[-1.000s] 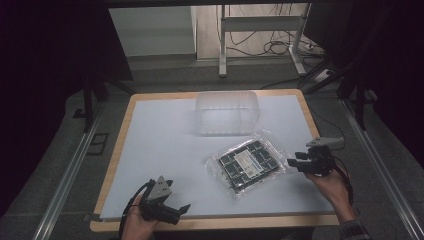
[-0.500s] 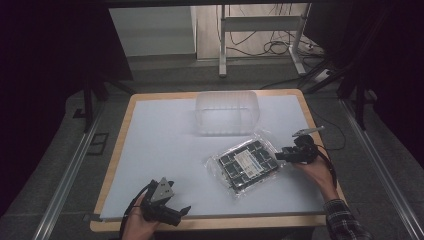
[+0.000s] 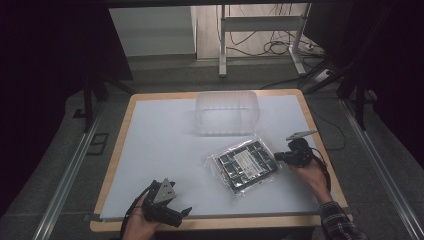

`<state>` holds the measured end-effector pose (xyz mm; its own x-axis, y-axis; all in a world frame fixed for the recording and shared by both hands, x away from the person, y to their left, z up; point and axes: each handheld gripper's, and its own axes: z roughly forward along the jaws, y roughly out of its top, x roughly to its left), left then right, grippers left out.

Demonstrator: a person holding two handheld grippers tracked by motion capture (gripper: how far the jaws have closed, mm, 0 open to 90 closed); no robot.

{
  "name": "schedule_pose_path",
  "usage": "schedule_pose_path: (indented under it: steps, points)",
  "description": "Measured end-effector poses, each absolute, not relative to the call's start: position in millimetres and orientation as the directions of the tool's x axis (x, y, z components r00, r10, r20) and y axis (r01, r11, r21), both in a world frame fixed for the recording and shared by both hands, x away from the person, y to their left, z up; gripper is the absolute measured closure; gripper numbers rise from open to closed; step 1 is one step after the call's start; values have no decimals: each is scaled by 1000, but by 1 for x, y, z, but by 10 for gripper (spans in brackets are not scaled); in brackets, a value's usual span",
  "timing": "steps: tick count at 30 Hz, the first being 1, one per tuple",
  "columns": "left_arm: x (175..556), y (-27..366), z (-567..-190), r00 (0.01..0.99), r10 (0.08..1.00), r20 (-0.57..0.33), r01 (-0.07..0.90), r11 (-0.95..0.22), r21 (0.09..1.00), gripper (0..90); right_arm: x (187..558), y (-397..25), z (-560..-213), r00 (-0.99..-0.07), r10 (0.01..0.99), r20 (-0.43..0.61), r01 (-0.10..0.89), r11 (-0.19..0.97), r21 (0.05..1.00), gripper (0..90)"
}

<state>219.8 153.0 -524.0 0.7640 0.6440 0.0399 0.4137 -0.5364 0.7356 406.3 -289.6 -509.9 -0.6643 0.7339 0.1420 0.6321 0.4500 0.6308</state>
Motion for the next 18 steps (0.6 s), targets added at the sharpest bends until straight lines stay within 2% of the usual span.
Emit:
schedule_pose_path:
  steps: [6,9,15,18]
  points:
    - [220,155,-523,756,653,30,418,-518,747,25,403,-291,-502,-649,741,173,654,427,624,889]
    - [220,155,-522,752,659,10,427,-499,754,22,397,-292,-493,-661,732,166,635,427,644,888]
    - [220,155,-522,751,660,26,422,-509,750,22,384,-292,-459,-687,699,199,596,386,704,888]
    - [220,155,-522,751,660,26,421,-509,751,22,379,-284,-440,-704,686,183,570,392,723,888]
